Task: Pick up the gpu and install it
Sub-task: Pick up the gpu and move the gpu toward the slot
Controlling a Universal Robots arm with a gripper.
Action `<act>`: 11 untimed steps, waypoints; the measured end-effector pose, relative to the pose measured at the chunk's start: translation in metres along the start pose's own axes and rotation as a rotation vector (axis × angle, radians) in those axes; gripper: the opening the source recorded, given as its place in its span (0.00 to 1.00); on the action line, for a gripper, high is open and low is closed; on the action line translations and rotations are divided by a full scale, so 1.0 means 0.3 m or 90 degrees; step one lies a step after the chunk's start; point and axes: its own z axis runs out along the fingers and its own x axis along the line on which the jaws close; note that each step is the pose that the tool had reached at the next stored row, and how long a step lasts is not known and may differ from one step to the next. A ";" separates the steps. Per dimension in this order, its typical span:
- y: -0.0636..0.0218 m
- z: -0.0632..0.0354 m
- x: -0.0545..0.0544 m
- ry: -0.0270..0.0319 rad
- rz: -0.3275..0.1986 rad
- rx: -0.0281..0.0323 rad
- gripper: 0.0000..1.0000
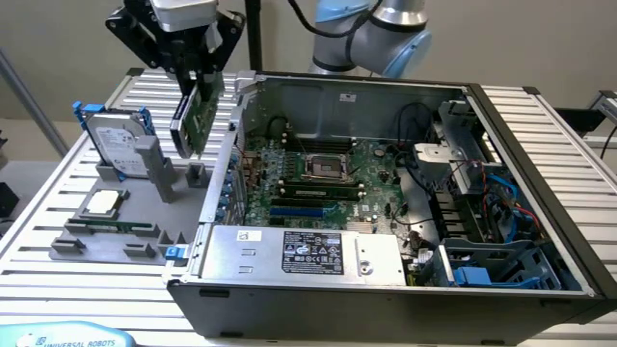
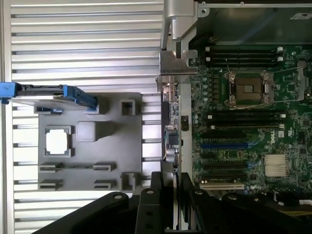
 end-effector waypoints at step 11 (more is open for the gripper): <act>0.009 -0.018 -0.168 0.0013 0.000 -0.0002 0.27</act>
